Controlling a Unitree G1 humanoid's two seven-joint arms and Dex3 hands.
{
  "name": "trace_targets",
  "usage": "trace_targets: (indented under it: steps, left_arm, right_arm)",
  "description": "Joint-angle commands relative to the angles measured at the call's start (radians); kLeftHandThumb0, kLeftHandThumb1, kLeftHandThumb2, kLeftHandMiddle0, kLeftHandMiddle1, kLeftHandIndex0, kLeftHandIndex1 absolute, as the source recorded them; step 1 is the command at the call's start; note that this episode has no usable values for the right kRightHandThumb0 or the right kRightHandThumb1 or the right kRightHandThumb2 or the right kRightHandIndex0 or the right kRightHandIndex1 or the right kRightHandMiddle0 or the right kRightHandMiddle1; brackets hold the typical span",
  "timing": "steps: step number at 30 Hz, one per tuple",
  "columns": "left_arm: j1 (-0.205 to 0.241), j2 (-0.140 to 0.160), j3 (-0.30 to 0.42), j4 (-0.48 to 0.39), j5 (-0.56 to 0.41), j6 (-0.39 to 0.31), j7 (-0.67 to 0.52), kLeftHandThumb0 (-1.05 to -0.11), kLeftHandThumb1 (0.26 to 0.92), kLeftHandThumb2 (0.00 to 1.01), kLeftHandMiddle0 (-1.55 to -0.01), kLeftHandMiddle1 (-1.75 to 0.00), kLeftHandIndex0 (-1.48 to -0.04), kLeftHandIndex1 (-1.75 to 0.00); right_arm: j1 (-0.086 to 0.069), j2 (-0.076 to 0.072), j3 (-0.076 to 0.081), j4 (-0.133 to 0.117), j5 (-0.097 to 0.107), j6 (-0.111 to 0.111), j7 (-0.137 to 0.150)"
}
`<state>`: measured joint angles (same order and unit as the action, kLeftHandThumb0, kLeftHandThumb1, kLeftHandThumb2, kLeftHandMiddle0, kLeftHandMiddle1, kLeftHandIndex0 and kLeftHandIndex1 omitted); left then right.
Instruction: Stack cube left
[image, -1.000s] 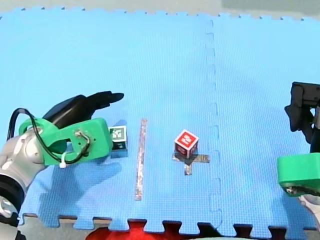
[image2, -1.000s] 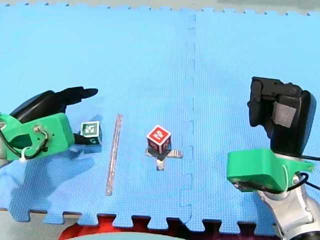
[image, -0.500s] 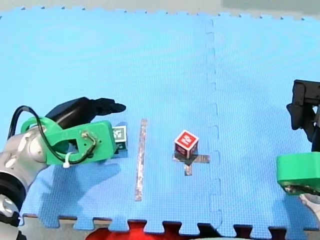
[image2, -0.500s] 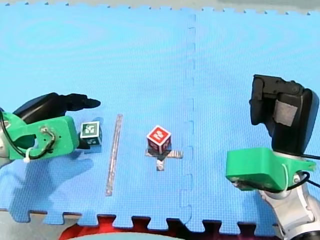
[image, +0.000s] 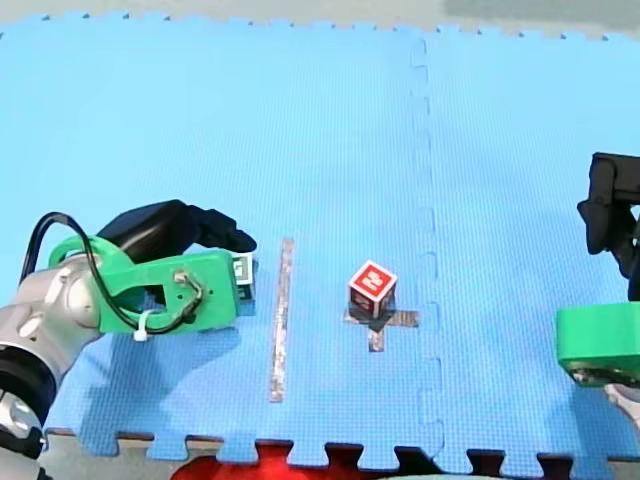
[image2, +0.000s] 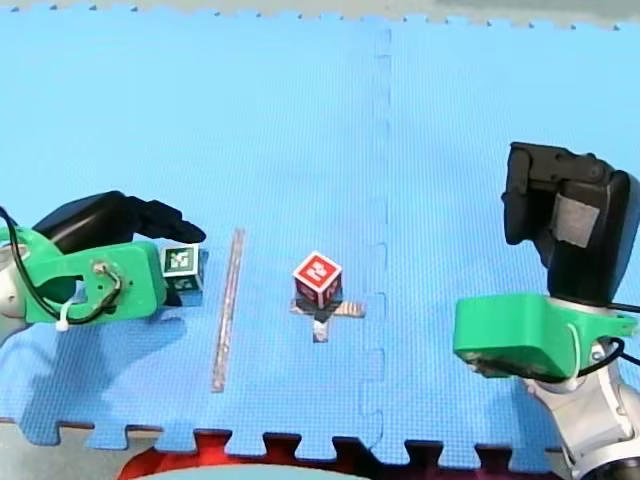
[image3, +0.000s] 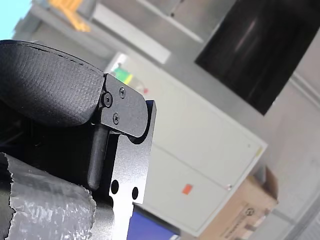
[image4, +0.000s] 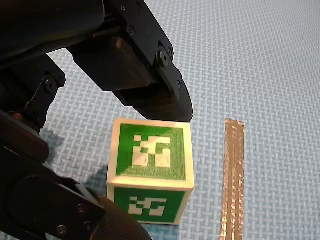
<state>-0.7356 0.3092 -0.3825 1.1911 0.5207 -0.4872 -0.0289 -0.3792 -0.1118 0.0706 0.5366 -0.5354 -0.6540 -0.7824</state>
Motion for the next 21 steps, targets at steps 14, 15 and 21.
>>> trace_targets:
  steps: [14,15,21]
  left_arm:
    - [-0.005,-0.022,0.005,0.016,-0.021,0.043,-0.025,-0.524,0.703,0.01,-0.95,-1.75,-1.01,-0.08]
    - [-0.007,-0.023,0.004,0.015,-0.021,0.046,-0.024,-0.511,0.705,0.01,-0.95,-1.75,-1.06,-0.1]
    - [0.002,-0.025,0.003,0.022,-0.013,0.001,0.056,-0.307,0.781,0.0,-0.97,-1.75,-0.93,-1.18]
  right_arm:
    - [0.009,-0.005,-0.014,-0.033,0.019,0.003,0.027]
    - [0.01,-0.004,-0.014,-0.037,0.021,0.005,0.03]
    - [0.014,0.0,-0.014,-0.046,0.022,0.01,0.038]
